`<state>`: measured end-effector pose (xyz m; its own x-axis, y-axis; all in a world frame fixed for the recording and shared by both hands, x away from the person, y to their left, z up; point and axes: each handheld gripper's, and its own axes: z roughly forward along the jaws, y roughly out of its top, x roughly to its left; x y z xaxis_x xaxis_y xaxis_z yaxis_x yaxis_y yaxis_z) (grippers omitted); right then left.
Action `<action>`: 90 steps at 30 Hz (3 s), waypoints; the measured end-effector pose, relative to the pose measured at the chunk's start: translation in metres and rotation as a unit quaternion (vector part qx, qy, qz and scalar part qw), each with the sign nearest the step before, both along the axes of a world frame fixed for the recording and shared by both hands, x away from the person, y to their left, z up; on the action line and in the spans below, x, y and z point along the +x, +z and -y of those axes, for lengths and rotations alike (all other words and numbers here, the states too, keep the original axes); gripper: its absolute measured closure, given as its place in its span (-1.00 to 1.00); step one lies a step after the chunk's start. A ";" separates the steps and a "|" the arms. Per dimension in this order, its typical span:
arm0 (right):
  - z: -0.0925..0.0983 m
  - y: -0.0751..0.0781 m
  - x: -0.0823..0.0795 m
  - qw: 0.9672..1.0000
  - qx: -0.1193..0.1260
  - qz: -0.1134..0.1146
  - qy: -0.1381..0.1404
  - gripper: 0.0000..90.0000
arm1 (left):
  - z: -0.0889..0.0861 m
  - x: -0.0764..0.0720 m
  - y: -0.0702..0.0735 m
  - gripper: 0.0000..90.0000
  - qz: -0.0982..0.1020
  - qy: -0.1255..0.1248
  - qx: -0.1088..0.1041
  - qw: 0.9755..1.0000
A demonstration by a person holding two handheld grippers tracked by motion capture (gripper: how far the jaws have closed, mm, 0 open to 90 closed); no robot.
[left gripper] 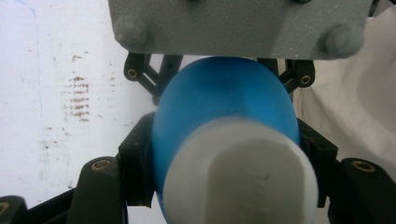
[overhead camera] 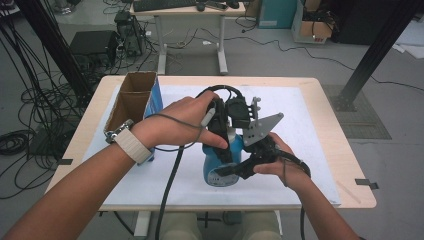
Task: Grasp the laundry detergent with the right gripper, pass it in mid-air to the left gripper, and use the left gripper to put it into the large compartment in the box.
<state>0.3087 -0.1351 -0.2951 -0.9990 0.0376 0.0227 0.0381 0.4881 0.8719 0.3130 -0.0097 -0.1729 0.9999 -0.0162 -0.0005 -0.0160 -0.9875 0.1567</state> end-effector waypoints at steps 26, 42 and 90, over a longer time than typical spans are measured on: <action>0.000 0.003 -0.001 1.000 -0.003 0.005 0.000 -0.04 | -0.002 -0.001 0.002 -0.17 -0.002 0.002 -0.005 1.000; 0.000 0.006 -0.001 1.000 -0.008 -0.001 -0.001 -0.04 | -0.004 0.000 0.004 -0.17 0.003 0.001 -0.010 1.000; 0.002 0.012 0.000 1.000 -0.017 0.004 0.001 -0.04 | -0.004 0.000 0.008 -0.17 0.006 0.002 -0.015 1.000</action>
